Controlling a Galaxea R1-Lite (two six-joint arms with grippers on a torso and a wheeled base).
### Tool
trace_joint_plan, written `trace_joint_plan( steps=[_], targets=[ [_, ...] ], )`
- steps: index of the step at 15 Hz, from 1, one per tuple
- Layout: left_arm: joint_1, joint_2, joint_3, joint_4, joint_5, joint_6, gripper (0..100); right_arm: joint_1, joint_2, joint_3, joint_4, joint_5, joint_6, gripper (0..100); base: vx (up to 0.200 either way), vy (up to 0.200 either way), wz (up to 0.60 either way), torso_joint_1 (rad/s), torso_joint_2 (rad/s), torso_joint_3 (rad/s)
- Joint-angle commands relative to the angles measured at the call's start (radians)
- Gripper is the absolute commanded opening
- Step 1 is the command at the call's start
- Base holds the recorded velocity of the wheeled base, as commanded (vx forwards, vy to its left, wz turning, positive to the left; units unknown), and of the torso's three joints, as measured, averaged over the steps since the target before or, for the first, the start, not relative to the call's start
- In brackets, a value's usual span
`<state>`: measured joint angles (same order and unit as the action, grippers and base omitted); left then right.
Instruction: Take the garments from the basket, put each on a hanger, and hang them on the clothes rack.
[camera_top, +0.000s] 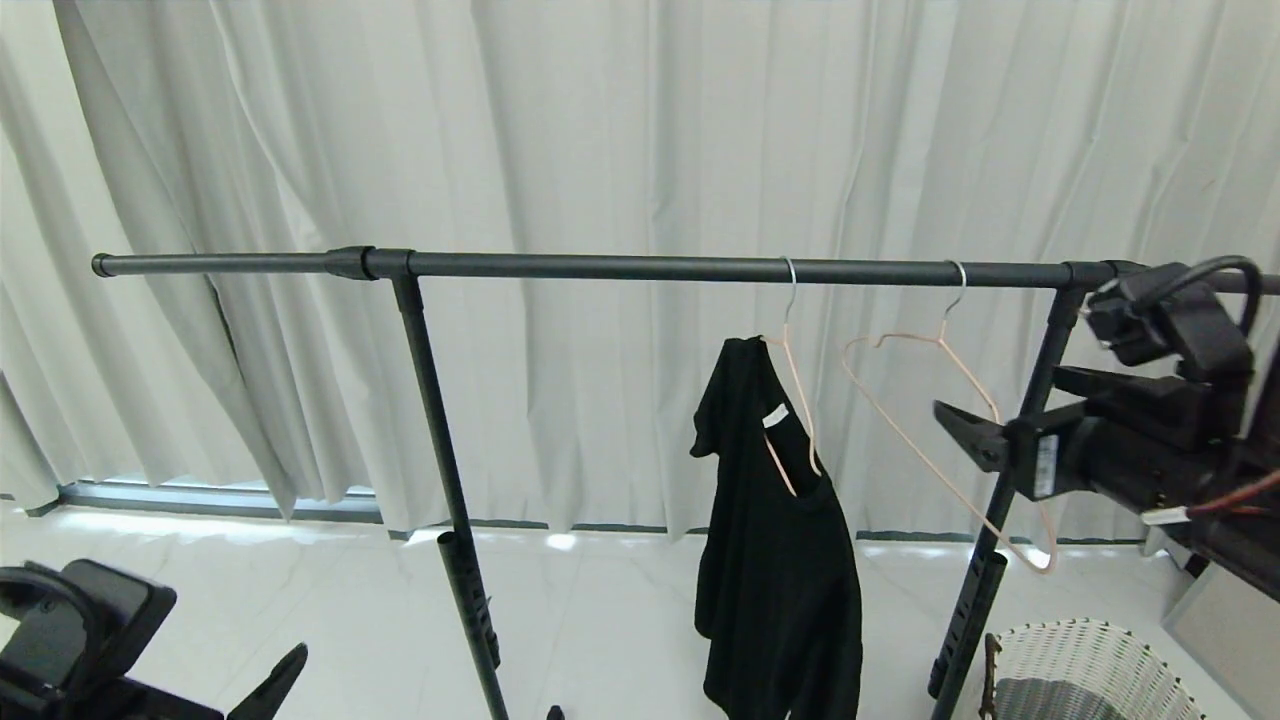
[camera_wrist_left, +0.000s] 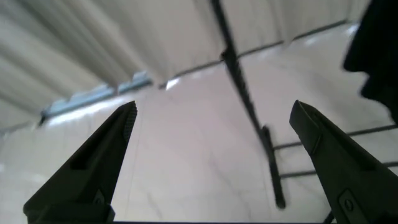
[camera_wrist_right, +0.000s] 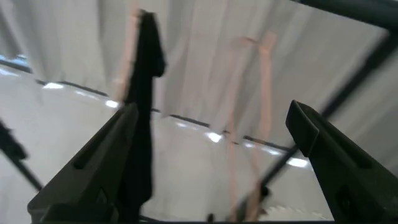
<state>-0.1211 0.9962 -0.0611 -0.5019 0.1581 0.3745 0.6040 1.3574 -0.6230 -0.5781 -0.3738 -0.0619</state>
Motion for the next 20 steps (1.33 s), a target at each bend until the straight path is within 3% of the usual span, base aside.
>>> trace_joint_plan(
  steps=[1, 4, 6, 10, 13, 14, 15, 17, 20],
  targets=[
    [0.132, -0.062, 0.061, 0.057, 0.011, -0.005, 100, -0.204, -0.219, 0.175, 0.000, 0.000, -0.041, 100, 0.000, 0.000, 0.00, 0.000, 0.00, 0.000],
    [0.225, -0.137, 0.061, 0.240, 0.011, -0.020, 100, -0.573, -0.274, 0.345, 0.000, 0.001, -0.059, 100, 0.000, 0.000, 0.00, 0.000, 0.00, 0.000],
    [0.227, -0.287, 0.061, 0.437, 0.009, -0.019, 100, -0.684, -0.294, 0.442, 0.000, 0.015, -0.067, 100, 0.000, 0.000, 0.00, 0.000, 0.00, 0.000],
    [0.230, -0.280, 0.061, 0.430, 0.014, -0.046, 100, -0.687, -0.296, 0.623, 0.000, 0.007, -0.104, 100, 0.000, 0.000, 0.00, 0.000, 0.00, 0.000],
    [0.228, -0.245, 0.061, 0.430, 0.066, -0.052, 100, -0.690, -0.343, 0.623, 0.070, 0.006, -0.110, 100, 0.000, 0.000, 0.00, 0.000, 0.00, 0.000],
    [0.228, -0.232, 0.061, 0.430, 0.067, -0.054, 100, -0.690, -0.366, 0.623, 0.122, 0.004, -0.110, 100, 0.000, 0.000, 0.00, 0.000, 0.00, 0.000],
    [0.227, -0.220, 0.061, 0.430, 0.067, -0.052, 100, -0.688, -0.466, 0.623, 0.287, -0.008, -0.113, 100, 0.000, 0.000, 0.00, 0.000, 0.00, 0.000],
    [0.225, -0.222, 0.061, 0.430, 0.070, -0.052, 100, -0.676, -0.702, 0.623, 0.483, 0.013, -0.156, 100, -0.100, 0.000, 0.00, 0.001, 0.00, 0.001],
    [0.225, -0.214, 0.061, 0.430, 0.083, -0.054, 100, -0.670, -0.709, 0.623, 0.501, 0.023, -0.139, 100, -0.200, 0.000, 0.00, 0.009, 0.00, 0.001]
  ],
)
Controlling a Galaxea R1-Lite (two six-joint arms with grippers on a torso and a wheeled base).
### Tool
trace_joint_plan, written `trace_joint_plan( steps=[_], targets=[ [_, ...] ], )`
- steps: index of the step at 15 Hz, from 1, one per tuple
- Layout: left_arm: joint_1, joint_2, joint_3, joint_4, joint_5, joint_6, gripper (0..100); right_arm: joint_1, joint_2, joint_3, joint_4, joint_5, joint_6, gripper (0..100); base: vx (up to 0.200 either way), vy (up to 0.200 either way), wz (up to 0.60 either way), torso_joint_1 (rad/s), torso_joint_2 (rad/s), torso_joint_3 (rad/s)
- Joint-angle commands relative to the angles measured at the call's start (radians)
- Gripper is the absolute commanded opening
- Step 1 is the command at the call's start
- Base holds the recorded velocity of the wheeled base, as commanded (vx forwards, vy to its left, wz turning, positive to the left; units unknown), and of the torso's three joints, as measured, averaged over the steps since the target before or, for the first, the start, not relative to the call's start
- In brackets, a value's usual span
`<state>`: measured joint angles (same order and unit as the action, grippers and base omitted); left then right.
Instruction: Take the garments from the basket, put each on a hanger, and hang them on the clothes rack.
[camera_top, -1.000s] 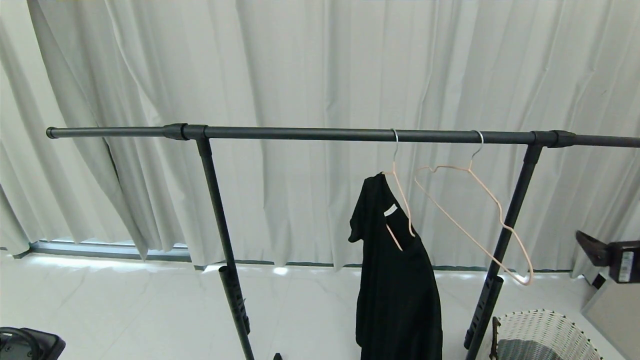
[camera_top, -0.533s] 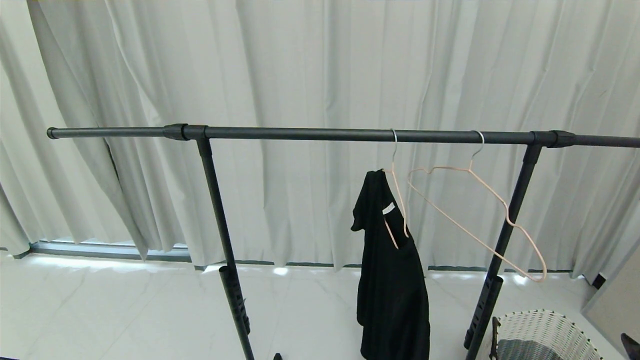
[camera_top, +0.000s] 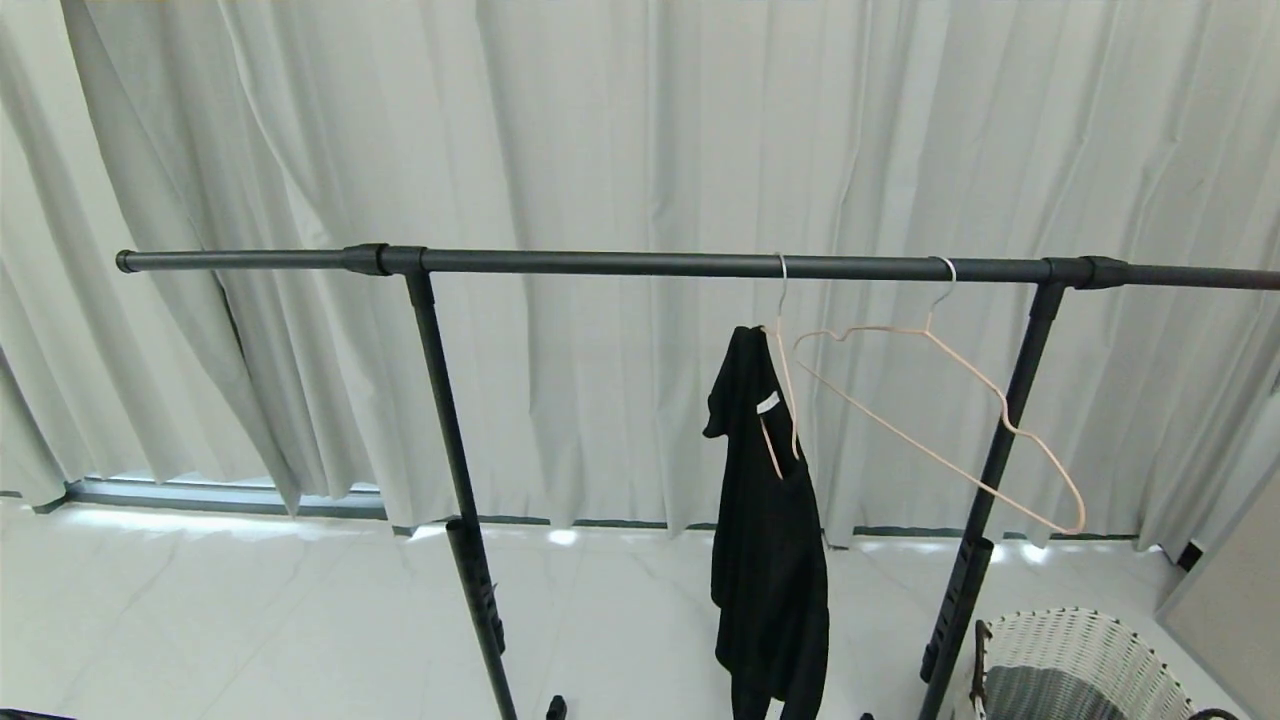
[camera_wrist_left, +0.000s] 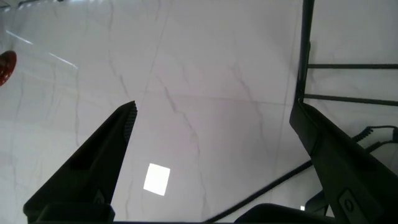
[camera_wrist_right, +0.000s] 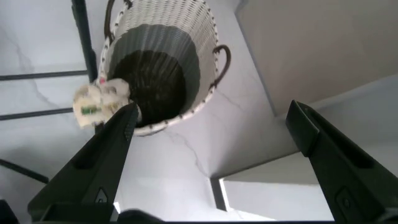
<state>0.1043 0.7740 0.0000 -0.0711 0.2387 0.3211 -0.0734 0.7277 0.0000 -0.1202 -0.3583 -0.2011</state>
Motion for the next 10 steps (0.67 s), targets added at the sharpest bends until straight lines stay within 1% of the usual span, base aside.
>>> trace_joint_plan(
  steps=[1, 6, 10],
  targets=[
    [-0.001, 0.010, 0.000, -0.001, 0.002, 0.001, 100, 0.007, -0.060, 0.000, 0.044, 0.007, 0.000, 100, -0.200, 0.000, 0.00, -0.012, 0.00, 0.012],
    [-0.001, 0.010, 0.000, -0.001, 0.007, 0.001, 100, 0.007, -0.039, 0.000, 0.045, 0.007, 0.026, 100, -0.200, 0.000, 0.00, 0.001, 0.00, 0.005],
    [-0.001, 0.010, 0.000, -0.001, 0.008, 0.000, 100, 0.009, -0.042, 0.000, 0.045, 0.007, 0.026, 100, 0.000, 0.000, 0.00, 0.000, 0.00, 0.000]
  ],
)
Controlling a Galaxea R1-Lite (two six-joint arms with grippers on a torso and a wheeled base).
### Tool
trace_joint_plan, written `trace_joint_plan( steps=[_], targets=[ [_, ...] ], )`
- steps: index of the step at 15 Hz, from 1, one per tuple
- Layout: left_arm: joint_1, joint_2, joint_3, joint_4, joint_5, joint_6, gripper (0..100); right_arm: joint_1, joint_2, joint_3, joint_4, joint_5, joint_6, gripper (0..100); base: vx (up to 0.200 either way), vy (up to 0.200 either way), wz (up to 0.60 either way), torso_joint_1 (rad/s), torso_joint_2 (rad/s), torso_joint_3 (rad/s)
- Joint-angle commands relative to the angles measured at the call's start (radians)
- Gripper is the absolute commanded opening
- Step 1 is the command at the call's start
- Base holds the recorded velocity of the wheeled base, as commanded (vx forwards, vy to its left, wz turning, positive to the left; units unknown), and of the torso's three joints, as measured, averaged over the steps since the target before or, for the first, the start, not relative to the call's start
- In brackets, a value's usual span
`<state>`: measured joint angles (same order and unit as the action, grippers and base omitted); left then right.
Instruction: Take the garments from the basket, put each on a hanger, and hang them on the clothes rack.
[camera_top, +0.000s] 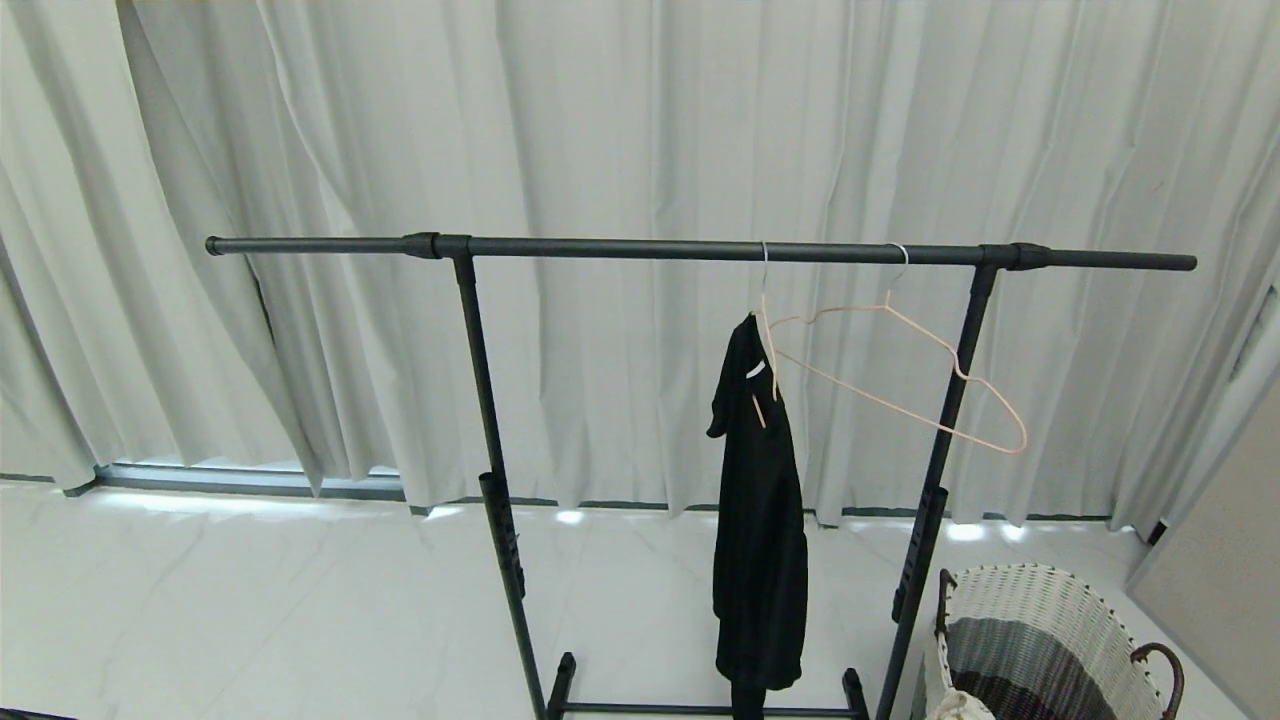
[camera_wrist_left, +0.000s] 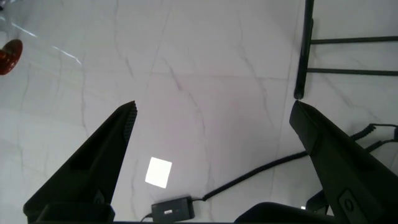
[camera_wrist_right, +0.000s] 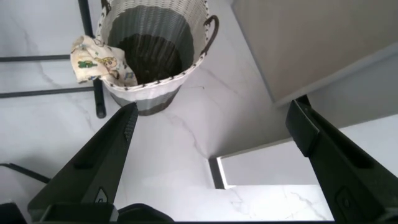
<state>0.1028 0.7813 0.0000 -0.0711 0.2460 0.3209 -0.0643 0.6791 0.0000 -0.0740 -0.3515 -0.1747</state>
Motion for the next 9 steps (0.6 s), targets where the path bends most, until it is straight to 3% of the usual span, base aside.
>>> trace_joint_plan(
  steps=[1, 4, 9],
  targets=[
    [0.000, 0.003, 0.000, -0.001, -0.001, 0.000, 100, 0.000, 0.007, 0.000, -0.001, 0.000, 0.000, 100, 0.000, 0.000, 0.00, 0.000, 0.00, 0.000],
    [0.000, 0.006, 0.000, -0.001, -0.001, 0.001, 100, 0.001, 0.005, 0.000, -0.001, 0.000, 0.000, 100, 0.000, 0.000, 0.00, -0.131, 0.31, 0.168],
    [0.000, 0.004, 0.000, -0.001, -0.001, 0.000, 100, 0.000, 0.005, 0.000, -0.001, 0.000, 0.000, 100, 0.000, 0.000, 0.00, -0.204, 0.49, 0.280]
  ],
)
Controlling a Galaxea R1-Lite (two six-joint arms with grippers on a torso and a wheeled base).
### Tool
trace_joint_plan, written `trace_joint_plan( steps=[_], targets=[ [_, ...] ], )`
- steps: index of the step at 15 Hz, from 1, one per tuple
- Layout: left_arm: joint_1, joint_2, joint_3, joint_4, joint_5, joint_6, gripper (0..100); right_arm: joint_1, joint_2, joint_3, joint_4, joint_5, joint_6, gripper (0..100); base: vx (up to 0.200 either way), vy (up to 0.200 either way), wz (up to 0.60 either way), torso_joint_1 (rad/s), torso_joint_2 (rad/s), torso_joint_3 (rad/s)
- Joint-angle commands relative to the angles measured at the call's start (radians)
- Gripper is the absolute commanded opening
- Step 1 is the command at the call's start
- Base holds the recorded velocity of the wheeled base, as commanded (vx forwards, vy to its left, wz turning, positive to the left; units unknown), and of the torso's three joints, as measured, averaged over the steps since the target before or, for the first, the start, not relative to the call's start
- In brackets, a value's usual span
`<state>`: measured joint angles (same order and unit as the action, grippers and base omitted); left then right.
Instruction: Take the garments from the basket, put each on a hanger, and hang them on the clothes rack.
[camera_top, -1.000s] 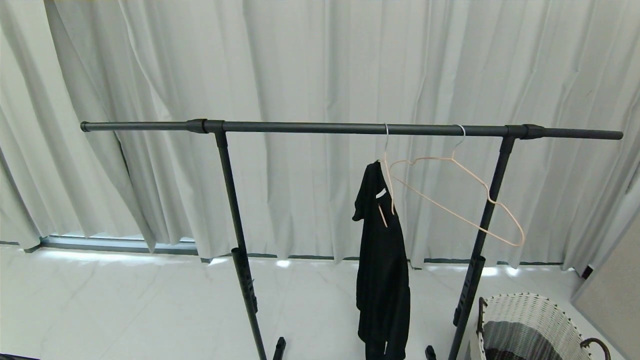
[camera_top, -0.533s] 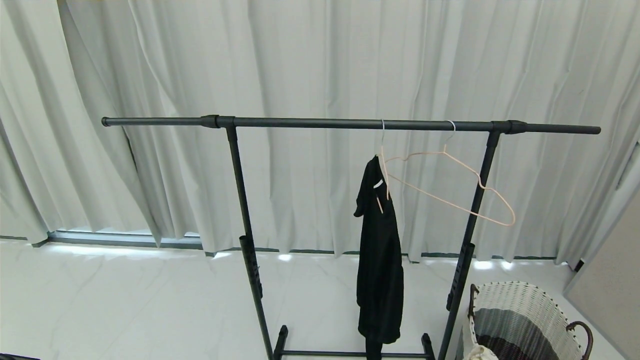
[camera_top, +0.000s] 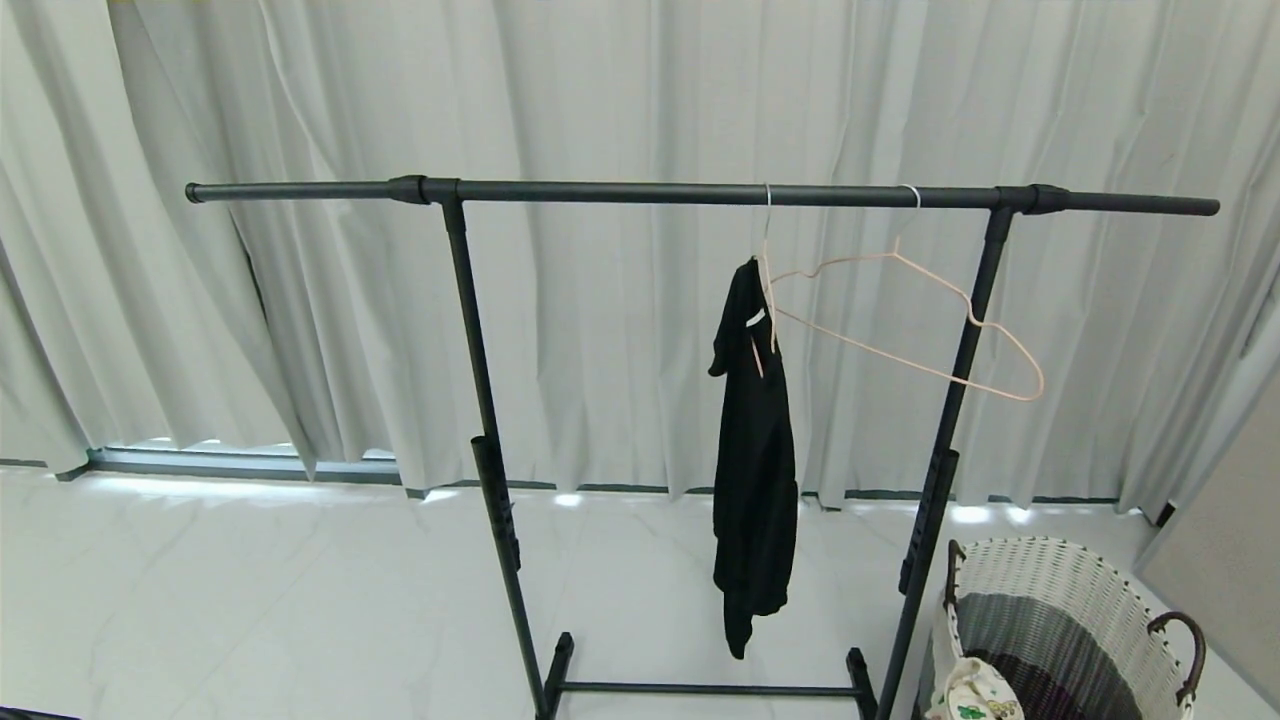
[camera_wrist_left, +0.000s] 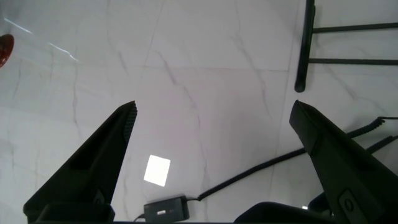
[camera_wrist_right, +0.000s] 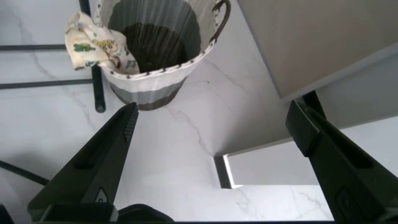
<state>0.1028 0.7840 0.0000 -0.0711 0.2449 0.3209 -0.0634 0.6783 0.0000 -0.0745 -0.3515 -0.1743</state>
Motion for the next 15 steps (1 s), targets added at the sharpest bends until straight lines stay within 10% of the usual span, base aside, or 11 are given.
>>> trace_joint_plan(
  steps=[1, 15],
  targets=[
    [0.000, 0.001, 0.000, -0.001, 0.001, 0.000, 100, 0.001, 0.004, 0.000, -0.001, 0.000, -0.001, 100, 0.000, 0.000, 0.00, -0.207, 0.49, 0.286],
    [0.000, 0.000, 0.000, -0.001, 0.002, 0.000, 100, 0.001, 0.004, 0.000, -0.001, 0.000, -0.001, 100, 0.000, 0.000, 0.00, -0.157, 0.46, 0.298]
  ],
)
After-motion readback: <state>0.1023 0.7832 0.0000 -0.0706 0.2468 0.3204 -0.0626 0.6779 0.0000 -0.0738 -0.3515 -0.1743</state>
